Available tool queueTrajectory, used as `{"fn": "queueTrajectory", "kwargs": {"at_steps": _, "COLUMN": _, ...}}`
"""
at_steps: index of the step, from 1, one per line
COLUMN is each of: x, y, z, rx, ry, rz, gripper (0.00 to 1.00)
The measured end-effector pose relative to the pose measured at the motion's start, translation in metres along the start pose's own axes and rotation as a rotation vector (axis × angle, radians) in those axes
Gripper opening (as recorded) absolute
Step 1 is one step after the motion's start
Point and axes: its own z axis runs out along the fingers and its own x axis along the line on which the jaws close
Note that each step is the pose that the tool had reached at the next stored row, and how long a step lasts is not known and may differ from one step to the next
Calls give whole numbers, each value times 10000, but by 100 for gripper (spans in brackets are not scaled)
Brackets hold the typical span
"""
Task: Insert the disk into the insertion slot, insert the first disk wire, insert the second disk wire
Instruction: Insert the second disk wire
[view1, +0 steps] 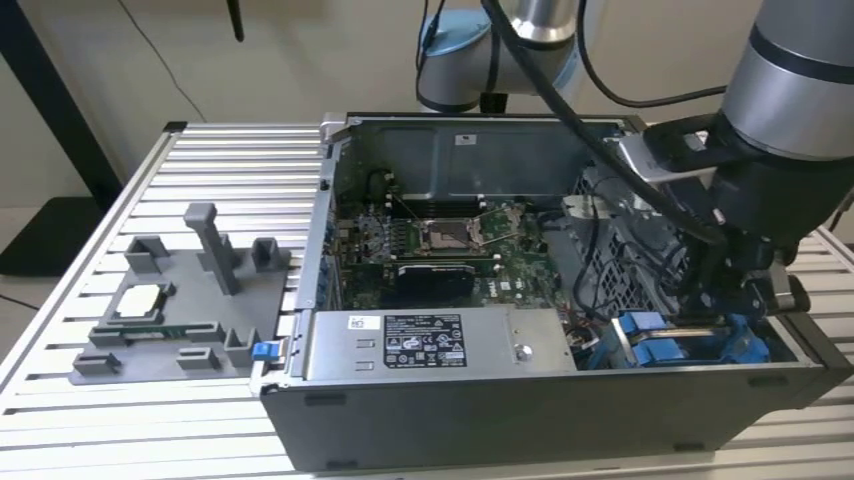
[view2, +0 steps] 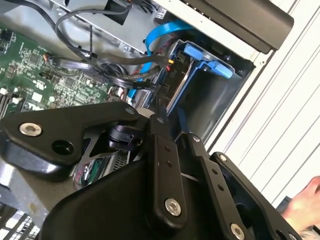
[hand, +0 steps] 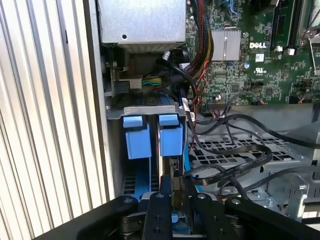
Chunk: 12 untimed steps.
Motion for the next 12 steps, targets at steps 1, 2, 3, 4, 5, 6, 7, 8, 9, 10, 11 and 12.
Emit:
{"fn": "queueTrajectory", "kwargs": {"at_steps": 1, "x": -2, "y": -4, "z": -21, "rx": -13, "ry": 8, "rz": 0, "gripper": 100}}
{"fn": "queueTrajectory", "kwargs": {"at_steps": 2, "x": -4, "y": -9, "z": -46, "rx": -19, "ry": 11, "rz": 1, "gripper": 100}}
{"fn": "queueTrajectory", "kwargs": {"at_steps": 3, "x": -8, "y": -16, "z": -78, "rx": -22, "ry": 13, "rz": 1, "gripper": 100}}
{"fn": "queueTrajectory", "kwargs": {"at_steps": 4, "x": -11, "y": -24, "z": -114, "rx": -24, "ry": 14, "rz": 0, "gripper": 100}}
{"fn": "queueTrajectory", "kwargs": {"at_steps": 5, "x": -15, "y": -32, "z": -154, "rx": -24, "ry": 12, "rz": 1, "gripper": 100}}
{"fn": "queueTrajectory", "kwargs": {"at_steps": 6, "x": -19, "y": -40, "z": -193, "rx": -25, "ry": 12, "rz": 1, "gripper": 100}}
{"fn": "queueTrajectory", "kwargs": {"at_steps": 7, "x": -22, "y": -48, "z": -231, "rx": -24, "ry": 14, "rz": 0, "gripper": 100}}
{"fn": "queueTrajectory", "kwargs": {"at_steps": 8, "x": -26, "y": -56, "z": -270, "rx": -25, "ry": 14, "rz": 0, "gripper": 100}}
{"fn": "queueTrajectory", "kwargs": {"at_steps": 9, "x": -29, "y": -62, "z": -299, "rx": -25, "ry": 14, "rz": 0, "gripper": 100}}
{"fn": "queueTrajectory", "kwargs": {"at_steps": 10, "x": -32, "y": -68, "z": -329, "rx": -24, "ry": 14, "rz": 0, "gripper": 100}}
{"fn": "queueTrajectory", "kwargs": {"at_steps": 11, "x": -34, "y": -73, "z": -352, "rx": -25, "ry": 14, "rz": 0, "gripper": 100}}
{"fn": "queueTrajectory", "kwargs": {"at_steps": 12, "x": -35, "y": -76, "z": -366, "rx": -25, "ry": 14, "rz": 0, "gripper": 100}}
